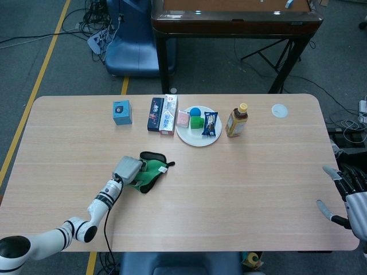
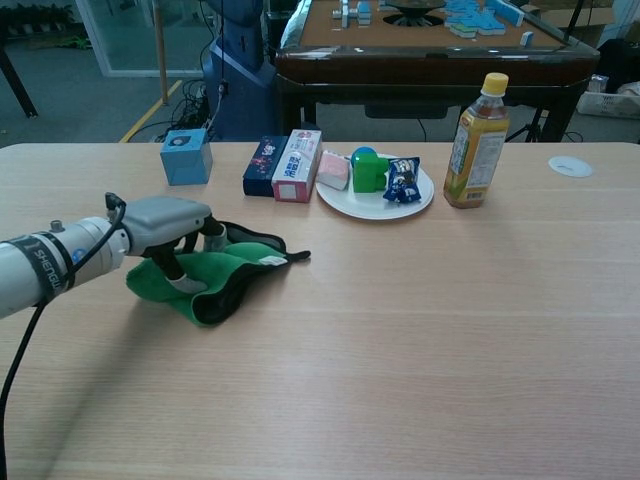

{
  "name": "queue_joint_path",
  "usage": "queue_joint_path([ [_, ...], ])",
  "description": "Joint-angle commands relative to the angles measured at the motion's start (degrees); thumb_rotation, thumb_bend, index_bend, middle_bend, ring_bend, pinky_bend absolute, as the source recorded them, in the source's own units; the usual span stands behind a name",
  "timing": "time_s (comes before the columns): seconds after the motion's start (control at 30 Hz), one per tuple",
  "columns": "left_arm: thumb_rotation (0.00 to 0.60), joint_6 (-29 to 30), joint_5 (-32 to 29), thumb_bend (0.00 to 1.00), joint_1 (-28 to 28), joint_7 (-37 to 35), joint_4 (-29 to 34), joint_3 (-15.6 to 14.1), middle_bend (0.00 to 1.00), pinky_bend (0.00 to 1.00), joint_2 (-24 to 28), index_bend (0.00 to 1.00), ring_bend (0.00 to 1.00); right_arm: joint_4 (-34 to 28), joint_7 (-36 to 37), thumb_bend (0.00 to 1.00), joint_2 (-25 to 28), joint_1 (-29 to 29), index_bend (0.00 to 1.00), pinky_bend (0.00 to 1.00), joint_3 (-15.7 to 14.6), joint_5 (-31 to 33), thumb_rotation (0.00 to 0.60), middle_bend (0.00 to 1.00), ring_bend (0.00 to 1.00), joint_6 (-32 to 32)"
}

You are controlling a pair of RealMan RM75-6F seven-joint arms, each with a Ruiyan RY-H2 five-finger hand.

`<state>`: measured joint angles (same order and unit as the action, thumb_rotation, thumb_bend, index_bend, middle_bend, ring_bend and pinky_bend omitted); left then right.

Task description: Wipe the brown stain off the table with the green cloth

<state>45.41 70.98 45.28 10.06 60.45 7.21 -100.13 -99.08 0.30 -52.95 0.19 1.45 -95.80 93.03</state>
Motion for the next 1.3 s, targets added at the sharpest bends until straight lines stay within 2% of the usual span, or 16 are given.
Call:
queue_joint_path([
  [0.03,0.600,-1.1,0.3,0.22,-0.5,1.0,4.6,-1.5,0.47,0.73,2.3,0.48,0.52,0.0,0.0,0.37,0.0,0.1,0.15,0.11,0.0,-0.1,0.600,0.24,0.10,0.0],
  [0.53,0.600,-4.4,0.5,0.22,0.1,3.8,21.2,-4.8,0.47,0.73,8.5,0.48,0.52,-0.3,-0.4,0.37,0.0,0.1,0.15,0.11,0.0,-0.1,0.600,0.24,0.10,-0.1],
  [0.67,0.600,-4.9,-0.6,0.22,0.4,4.9,23.2,-5.2,0.47,0.73,9.7,0.49,0.52,-0.1,-0.2,0.37,-0.1,0.0,0.15,0.11,0.0,0.0,0.600,0.24,0.10,0.0],
  [0.87,0.600,-1.7,-2.2,0.22,0.1,6.8,21.1,-3.9,0.47,0.73,9.2,0.49,0.52,0.2,0.2,0.37,-0.1,-0.2,0.15,0.11,0.0,0.0,0.600,0.24,0.10,0.4],
  [1.07,0.600,3.8,-2.9,0.22,-0.7,3.4,15.5,0.4,0.47,0.71,7.2,0.49,0.52,0.3,0.3,0.37,0.0,-0.2,0.15,0.11,0.0,-0.1,0.600,0.24,0.10,0.5],
  [1.3,0.600,7.5,-1.8,0.22,0.1,-2.2,7.9,4.8,0.47,0.68,5.3,0.49,0.52,0.1,0.2,0.37,0.0,0.0,0.15,0.11,0.2,-0.2,0.600,0.24,0.10,0.4],
])
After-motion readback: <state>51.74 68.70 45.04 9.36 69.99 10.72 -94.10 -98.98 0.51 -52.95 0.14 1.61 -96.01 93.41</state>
